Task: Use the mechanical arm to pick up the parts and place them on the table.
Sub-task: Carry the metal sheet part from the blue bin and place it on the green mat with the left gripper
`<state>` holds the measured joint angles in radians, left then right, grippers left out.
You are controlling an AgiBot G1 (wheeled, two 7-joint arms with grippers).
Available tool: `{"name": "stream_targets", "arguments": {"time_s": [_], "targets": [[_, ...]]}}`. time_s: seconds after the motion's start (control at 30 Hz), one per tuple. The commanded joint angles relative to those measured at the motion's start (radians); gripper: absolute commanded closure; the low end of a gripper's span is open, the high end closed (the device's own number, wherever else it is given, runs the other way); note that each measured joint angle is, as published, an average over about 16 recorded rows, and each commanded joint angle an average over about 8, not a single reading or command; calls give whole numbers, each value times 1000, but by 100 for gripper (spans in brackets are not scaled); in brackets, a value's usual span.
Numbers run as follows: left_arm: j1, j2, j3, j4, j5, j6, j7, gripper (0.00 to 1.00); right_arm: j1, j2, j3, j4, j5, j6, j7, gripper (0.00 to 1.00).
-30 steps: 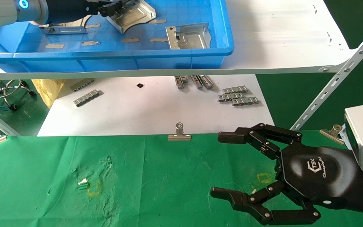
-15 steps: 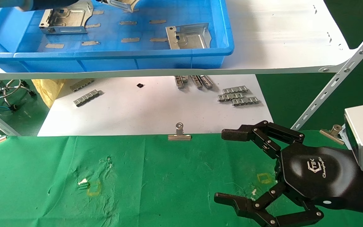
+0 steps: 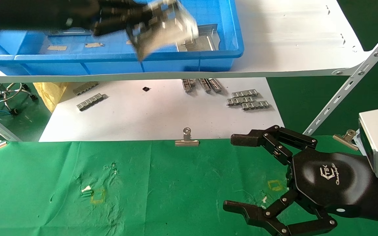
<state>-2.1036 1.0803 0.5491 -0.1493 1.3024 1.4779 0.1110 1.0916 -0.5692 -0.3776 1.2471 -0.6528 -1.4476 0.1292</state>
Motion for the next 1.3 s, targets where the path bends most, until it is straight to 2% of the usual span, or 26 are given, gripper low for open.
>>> {"name": "stream_targets", "arguments": {"time_s": [0.03,0.17,0.27,0.43,0.57,0.67,0.8,1.03,1.17,1.2,1.3], "targets": [[0,-16,-7,4,-10,87,24,100,0,0,0,0,0,0,0,0],[66,-78,-4,-84,-71,130,59,100,0,0,0,0,0,0,0,0],[147,-148,18,-214,-150,136,69,100,0,0,0,0,0,0,0,0],[298,-308,89,-475,-320,131,74,100,0,0,0,0,0,0,0,0],[379,-408,162,-583,-369,116,137,100,0,0,0,0,0,0,0,0],[414,-435,210,-571,-334,101,232,100,0,0,0,0,0,0,0,0],[455,-426,255,-486,-268,86,390,100,0,0,0,0,0,0,0,0],[520,-369,274,-310,-245,81,672,100,0,0,0,0,0,0,0,0],[537,-340,277,-228,-241,75,792,100,0,0,0,0,0,0,0,0],[540,-335,277,-208,-241,72,815,96,0,0,0,0,0,0,0,0],[547,-321,272,-154,-249,67,875,58,0,0,0,0,0,0,0,0]]}}
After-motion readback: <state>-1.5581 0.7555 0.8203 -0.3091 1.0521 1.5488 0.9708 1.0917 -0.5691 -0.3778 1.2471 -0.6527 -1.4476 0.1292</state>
